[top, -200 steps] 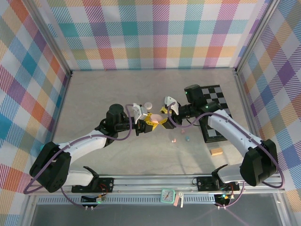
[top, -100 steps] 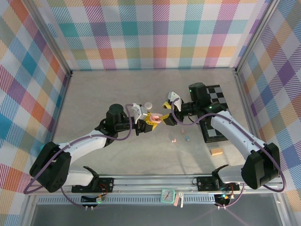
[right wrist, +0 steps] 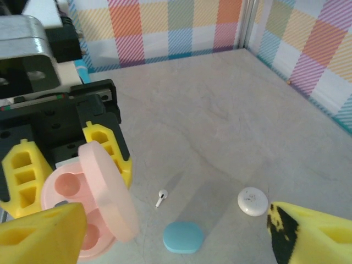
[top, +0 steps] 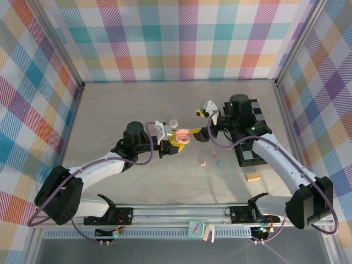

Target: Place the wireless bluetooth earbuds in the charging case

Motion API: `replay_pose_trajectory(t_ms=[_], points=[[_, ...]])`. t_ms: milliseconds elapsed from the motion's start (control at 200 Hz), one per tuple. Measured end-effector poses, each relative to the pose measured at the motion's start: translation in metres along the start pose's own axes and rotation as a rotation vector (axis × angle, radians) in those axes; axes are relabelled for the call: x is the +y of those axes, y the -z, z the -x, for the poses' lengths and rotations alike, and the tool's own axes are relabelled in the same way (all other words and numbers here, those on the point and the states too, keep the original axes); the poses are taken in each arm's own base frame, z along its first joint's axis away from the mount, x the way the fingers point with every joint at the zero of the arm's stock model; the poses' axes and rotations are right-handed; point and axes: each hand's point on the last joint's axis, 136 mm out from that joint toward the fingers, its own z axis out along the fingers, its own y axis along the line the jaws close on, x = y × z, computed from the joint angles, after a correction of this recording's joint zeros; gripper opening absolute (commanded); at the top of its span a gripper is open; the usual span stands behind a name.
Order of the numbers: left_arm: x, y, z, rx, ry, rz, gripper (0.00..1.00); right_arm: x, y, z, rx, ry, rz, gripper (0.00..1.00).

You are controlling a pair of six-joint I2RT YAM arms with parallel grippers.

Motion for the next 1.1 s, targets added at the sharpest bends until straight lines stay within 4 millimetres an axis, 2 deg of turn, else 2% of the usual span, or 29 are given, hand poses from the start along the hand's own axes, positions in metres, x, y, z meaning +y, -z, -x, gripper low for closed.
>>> replay_pose_trajectory(t_ms=[275, 495, 650, 740, 870, 960, 1040, 1095], points=[[0.000, 0.000, 0.003, -0.015, -0.014, 0.000, 0.30, 0.008, 0.016, 0.010, -0.052, 0.002, -0.018, 0.90], [-0.003, 0.000, 0.007, -0.031, -0.016, -0.014, 0.30, 0.007, 0.001, -0.002, -0.016, -0.028, 0.003, 0.91], [-0.003, 0.000, 0.008, -0.031, -0.008, -0.018, 0.30, -0.007, -0.011, -0.011, 0.022, -0.077, -0.046, 0.91], [-0.004, 0.000, 0.007, -0.031, -0.008, -0.021, 0.30, -0.016, -0.011, -0.013, 0.035, -0.093, -0.087, 0.91], [-0.004, 0.000, 0.008, -0.033, -0.009, -0.020, 0.30, -0.017, -0.011, -0.012, 0.036, -0.107, -0.097, 0.91], [-0.004, 0.000, 0.008, -0.034, -0.008, -0.020, 0.30, -0.017, -0.011, -0.012, 0.036, -0.114, -0.096, 0.94], [-0.004, 0.000, 0.009, -0.036, -0.010, -0.020, 0.30, -0.013, -0.009, -0.011, 0.035, -0.119, -0.084, 1.00], [-0.004, 0.000, 0.009, -0.037, -0.011, -0.020, 0.30, -0.010, -0.006, -0.009, 0.029, -0.124, -0.078, 0.99]])
